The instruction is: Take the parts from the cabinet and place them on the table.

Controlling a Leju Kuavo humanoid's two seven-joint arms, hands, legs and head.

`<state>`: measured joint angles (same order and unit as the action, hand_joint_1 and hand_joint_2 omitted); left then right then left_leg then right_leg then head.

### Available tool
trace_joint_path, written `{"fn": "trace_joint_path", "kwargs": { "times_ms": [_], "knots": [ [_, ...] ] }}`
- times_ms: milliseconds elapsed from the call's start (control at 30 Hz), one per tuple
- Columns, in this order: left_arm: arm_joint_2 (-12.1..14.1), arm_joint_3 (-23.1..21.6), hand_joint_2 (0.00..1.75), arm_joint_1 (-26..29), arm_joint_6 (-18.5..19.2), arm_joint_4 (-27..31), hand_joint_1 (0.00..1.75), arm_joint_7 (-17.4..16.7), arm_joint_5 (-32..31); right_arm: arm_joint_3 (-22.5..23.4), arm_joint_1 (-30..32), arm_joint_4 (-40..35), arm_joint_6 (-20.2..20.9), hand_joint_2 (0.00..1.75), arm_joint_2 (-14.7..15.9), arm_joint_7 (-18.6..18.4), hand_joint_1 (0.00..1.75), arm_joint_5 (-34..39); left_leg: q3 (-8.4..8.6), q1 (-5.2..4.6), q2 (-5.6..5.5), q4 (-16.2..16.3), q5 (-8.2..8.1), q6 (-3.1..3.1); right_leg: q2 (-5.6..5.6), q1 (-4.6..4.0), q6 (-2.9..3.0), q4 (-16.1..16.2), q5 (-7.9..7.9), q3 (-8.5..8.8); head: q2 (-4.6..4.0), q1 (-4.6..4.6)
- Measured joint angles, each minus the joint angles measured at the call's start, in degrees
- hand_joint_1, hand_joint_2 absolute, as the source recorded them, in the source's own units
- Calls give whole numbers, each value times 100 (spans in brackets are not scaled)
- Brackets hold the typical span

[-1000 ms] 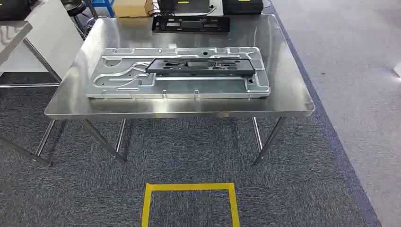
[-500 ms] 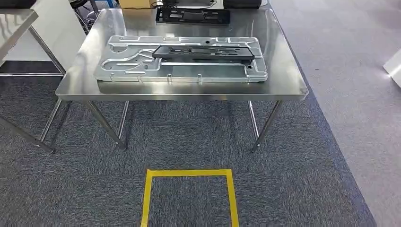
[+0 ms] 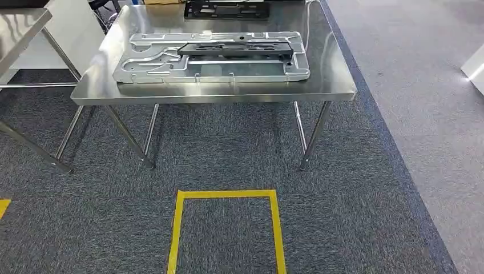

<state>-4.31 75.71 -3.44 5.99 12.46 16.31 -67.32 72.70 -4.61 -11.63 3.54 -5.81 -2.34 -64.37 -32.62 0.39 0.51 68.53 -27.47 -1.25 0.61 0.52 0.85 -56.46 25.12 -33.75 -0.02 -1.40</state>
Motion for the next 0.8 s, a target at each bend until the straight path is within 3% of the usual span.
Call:
{"fn": "trace_joint_path", "kwargs": {
  "times_ms": [33,67,100,133,200,233,267,333,367,400,433,467,533,567,700,767,800],
  "knots": [
    [6,-4,0,-19,-42,0,0,-4,-2,0,-12,2,7,0,-20,0,0,0,400,-7,-5,-504,-65,51,0,0,-17,-23,-49,-38,0,-2],
    [28,-13,0,-35,-91,0,0,-18,-4,-4,-10,2,13,0,-46,9,0,0,921,-46,-6,-1118,-302,108,-2,-31,-47,-41,-80,-55,0,0],
    [30,-13,0,-46,-116,0,0,-20,-4,-7,-3,2,11,0,-52,24,0,0,1060,-48,-2,-1477,-445,143,12,-35,-78,-53,-111,-63,0,-2],
    [35,-13,0,-74,-142,0,0,-24,-4,-7,-9,4,7,0,-59,55,0,0,1032,-59,-2,-1495,-478,171,23,-29,-113,-57,-177,-84,0,-2],
    [41,-13,0,-68,-188,0,0,-33,-4,-7,-14,4,4,0,-66,81,0,0,977,-52,-2,-1533,-391,266,26,-33,-206,-27,-265,-97,0,0],
    [39,-13,0,-68,-201,0,0,-35,-4,-7,-11,4,2,0,-66,98,0,0,959,-31,39,-1555,-318,300,-4,5,-226,-111,-177,-140,0,0],
    [39,-13,0,-72,-210,0,0,-37,-2,-9,-11,4,2,0,-66,112,0,-2,909,-31,32,-1555,-275,352,-18,5,-250,-337,67,-235,0,0],
    [41,-13,0,-70,-234,0,0,-22,-2,-9,6,7,13,0,-66,170,0,-9,787,-48,38,-1528,-203,384,-39,19,-286,-1243,642,-579,0,0],
    [41,-13,0,-69,-242,0,0,-15,-2,-9,15,9,22,0,-66,190,0,-11,717,-59,38,-1505,-173,382,-40,21,-301,-1673,832,-730,0,0],
    [41,-13,0,-67,-249,0,0,-15,-4,-13,17,11,22,0,-68,195,0,-11,658,-65,38,-1472,-149,372,-39,25,-307,-1864,876,-760,0,0],
    [41,-13,0,-66,-251,0,0,-15,-7,-13,20,11,33,0,-68,212,0,-11,611,-66,39,-1440,-140,366,-39,25,-305,-1743,786,-633,0,0],
    [41,-15,0,-69,-251,0,0,-15,-24,-13,20,11,39,0,-68,234,0,-11,576,-67,39,-1403,-138,362,-38,24,-295,-1408,620,-388,0,0],
    [41,-17,0,-81,-251,0,0,-17,-39,-13,11,11,50,0,-68,276,0,-2,549,-68,37,-1314,-152,340,-37,19,-232,-394,254,256,0,0],
    [39,-20,0,-82,-249,0,0,-17,-42,-13,9,11,52,0,-61,300,0,15,498,-103,37,-1265,-171,309,-36,-16,-180,-121,319,391,0,0],
    [39,-22,0,-107,-249,0,0,-4,-41,-13,11,11,57,0,-63,308,0,42,434,-103,40,-1208,-149,190,-47,-8,-65,-57,293,336,0,0],
    [41,-22,0,-109,-249,0,0,2,-41,-11,9,15,48,0,-79,302,0,42,339,-80,-3,-986,-354,125,-25,31,17,10,240,352,0,-2],
    [41,-22,0,-110,-249,0,0,2,-41,-11,6,15,35,175,-79,302,0,44,162,-50,-4,-610,-581,87,-24,30,34,10,229,329,0,-2]
  ]
}}
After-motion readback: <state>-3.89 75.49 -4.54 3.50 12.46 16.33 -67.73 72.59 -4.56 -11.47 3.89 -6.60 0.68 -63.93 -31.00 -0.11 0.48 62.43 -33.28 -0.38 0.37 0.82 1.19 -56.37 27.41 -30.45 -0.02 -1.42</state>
